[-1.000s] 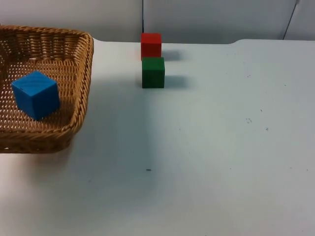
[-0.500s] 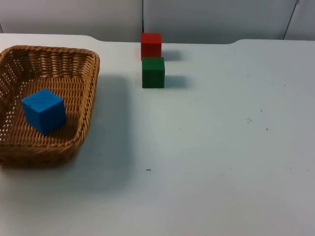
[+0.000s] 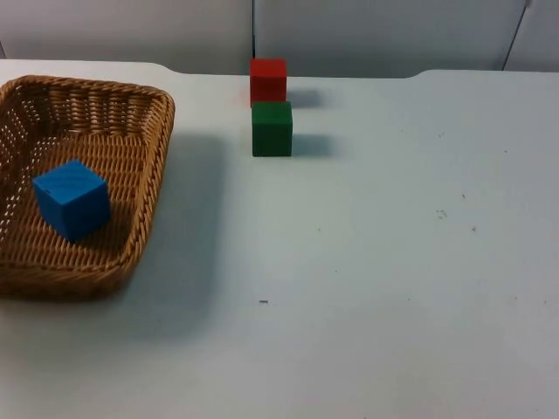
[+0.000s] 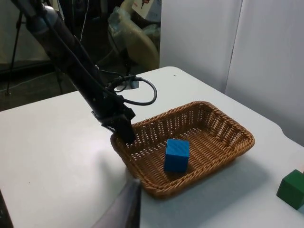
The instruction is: Pick up the basket with the left hand and place the blue cube into the basket with the right hand.
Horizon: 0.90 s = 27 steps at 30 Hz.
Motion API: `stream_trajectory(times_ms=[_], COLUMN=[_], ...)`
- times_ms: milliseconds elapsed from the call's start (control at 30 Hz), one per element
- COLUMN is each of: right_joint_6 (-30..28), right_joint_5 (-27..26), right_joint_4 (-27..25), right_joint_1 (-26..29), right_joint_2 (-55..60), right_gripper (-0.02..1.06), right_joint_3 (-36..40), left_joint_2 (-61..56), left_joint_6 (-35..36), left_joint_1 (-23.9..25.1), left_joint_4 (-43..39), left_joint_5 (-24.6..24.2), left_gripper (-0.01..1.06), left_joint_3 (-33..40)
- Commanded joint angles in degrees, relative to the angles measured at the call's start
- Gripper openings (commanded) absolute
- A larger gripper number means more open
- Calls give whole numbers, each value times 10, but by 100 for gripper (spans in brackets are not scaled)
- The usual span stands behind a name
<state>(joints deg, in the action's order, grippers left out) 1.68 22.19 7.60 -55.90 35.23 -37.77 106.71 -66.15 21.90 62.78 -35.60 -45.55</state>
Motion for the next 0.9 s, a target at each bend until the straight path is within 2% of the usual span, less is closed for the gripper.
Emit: stream_trajectory(times_ms=[0, 33, 67, 233, 267, 367, 433, 567, 667, 700, 733, 833, 867], right_joint_6=[-1, -1, -1, -1, -1, -5, -6, -8, -12, -12, -13, -20, -20], right_joint_5=[-2, 0, 0, 13, 13, 18, 19, 19, 19, 19, 19, 18, 18], right_joint_4=[-4, -4, -4, -4, -4, -4, -4, -2, -2, -2, -2, -2, -2], right_joint_1=[-1, -1, -1, -1, -1, -1, -1, -1, -1, -1, -1, -1, -1], right_joint_2=[-5, -5, -5, -5, -5, -5, -5, -5, -5, -5, -5, -5, -5], right_gripper=[99, 99, 99, 99, 99, 99, 99, 99, 99, 99, 99, 99, 99], right_joint_3=[2, 2, 2, 2, 2, 2, 2, 2, 2, 2, 2, 2, 2], left_joint_2=[-1, -1, -1, -1, -1, -3, -7, -30, -71, -71, -98, -164, -164], left_joint_6=[-10, -11, -11, -11, -11, -11, -9, 22, 98, 98, 145, 202, 202], left_joint_1=[-3, -3, -3, -3, -3, -3, -3, -3, -3, -3, -3, -3, -3], left_joint_4=[7, 7, 7, -8, -8, -24, -41, -77, -142, -142, -175, -199, -199], left_joint_5=[8, 11, 11, 33, 33, 33, 22, 1, -6, -6, -8, -14, -14], left_gripper=[13, 20, 20, 57, 57, 76, 80, 80, 80, 80, 80, 80, 80], left_joint_3=[-5, -5, -5, -5, -5, -5, -7, -20, -39, -39, -47, -57, -57])
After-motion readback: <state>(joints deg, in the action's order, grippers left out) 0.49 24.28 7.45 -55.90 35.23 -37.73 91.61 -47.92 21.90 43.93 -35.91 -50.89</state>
